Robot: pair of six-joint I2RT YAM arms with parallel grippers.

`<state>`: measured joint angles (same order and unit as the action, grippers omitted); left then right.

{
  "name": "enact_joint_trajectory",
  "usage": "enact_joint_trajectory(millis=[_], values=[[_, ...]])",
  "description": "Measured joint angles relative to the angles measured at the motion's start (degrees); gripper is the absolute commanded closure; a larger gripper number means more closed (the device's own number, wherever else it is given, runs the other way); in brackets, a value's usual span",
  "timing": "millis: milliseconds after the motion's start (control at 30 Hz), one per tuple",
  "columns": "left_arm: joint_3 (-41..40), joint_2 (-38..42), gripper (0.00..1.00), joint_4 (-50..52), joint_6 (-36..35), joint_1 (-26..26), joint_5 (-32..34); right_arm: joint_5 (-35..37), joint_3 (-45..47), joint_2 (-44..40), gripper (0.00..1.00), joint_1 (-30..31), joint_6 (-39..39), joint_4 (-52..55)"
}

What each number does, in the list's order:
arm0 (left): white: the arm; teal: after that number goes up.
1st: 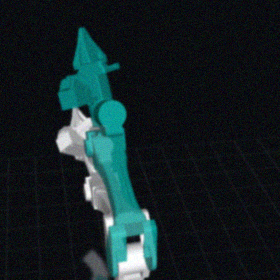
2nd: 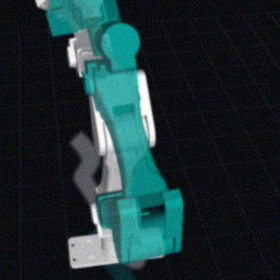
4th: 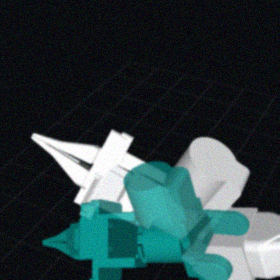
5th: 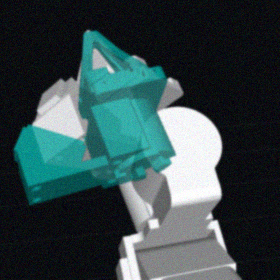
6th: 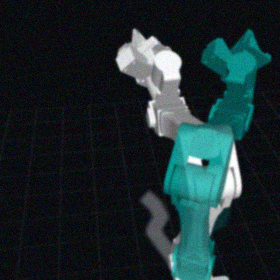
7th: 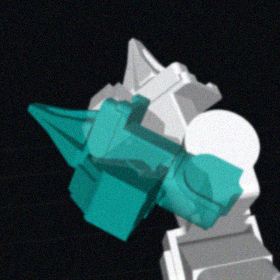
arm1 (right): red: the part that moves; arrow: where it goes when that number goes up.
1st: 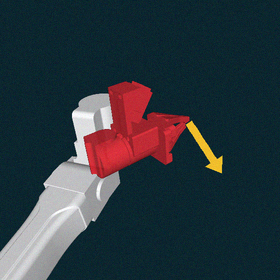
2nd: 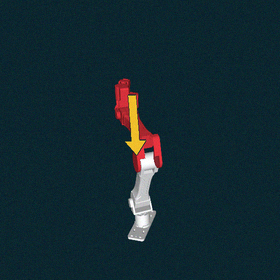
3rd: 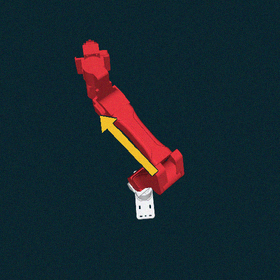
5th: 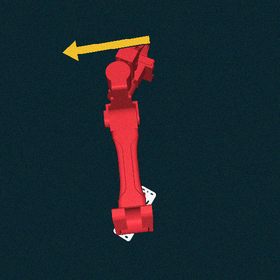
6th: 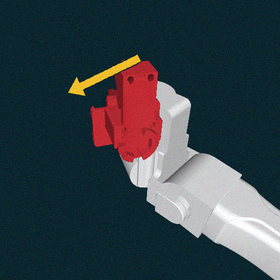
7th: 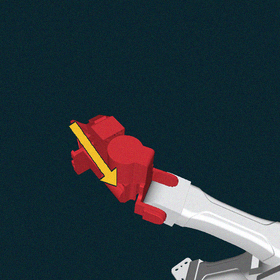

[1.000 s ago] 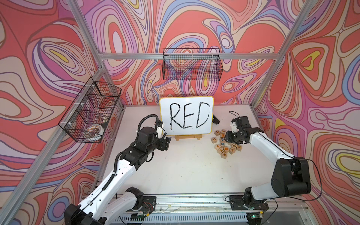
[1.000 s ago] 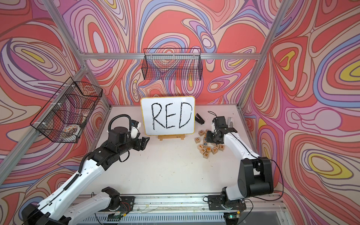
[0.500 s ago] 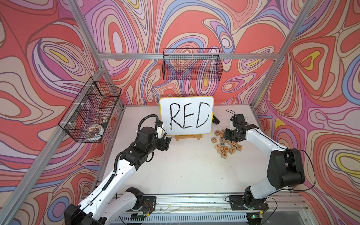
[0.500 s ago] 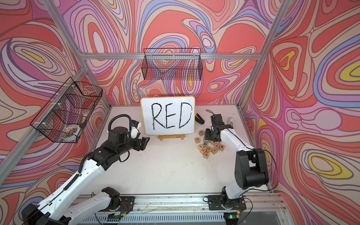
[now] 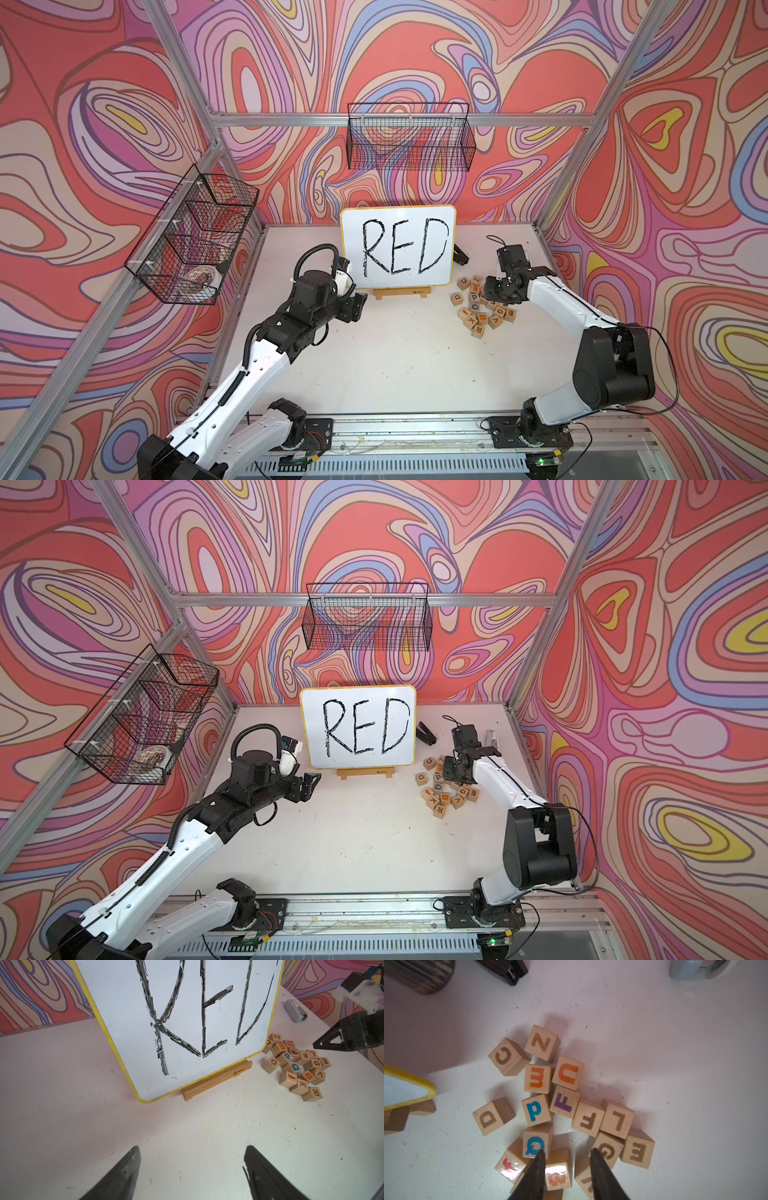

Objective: Assemble the uppercase word "red" with letter blocks
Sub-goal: Pick up the letter block from the center of the board.

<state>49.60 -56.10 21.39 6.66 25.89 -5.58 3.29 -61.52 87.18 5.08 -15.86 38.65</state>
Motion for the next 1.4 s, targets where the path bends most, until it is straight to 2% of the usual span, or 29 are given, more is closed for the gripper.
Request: enact_joint_trajectory(millis=[233, 467, 600, 767, 1400], values=[[0.0, -1.6, 0.19, 0.3, 0.0, 0.0, -1.8, -3.6, 3.4, -2.1, 0.65, -0.7, 0.2, 0.5], [0.0, -2.1, 0.19, 0.3, 0.0, 0.0, -2.6, -5.7, 5.1, -2.8, 0.67, 1.5, 0.2, 2.2], [0.0, -2.4, 0.19, 0.4, 0.0, 0.0, -3.0, -5.9, 6.3, -3.8, 0.66, 4.8, -2.6, 2.8], [0.0, -2.6, 0.19, 0.4, 0.0, 0.0, -3.5, -5.5, 7.3, -6.1, 0.60, 7.8, -7.3, 4.6], [0.0, -2.5, 0.19, 0.9, 0.0, 0.0, -3.6, -5.5, 12.2, -6.9, 0.57, 8.9, -15.5, 3.9]])
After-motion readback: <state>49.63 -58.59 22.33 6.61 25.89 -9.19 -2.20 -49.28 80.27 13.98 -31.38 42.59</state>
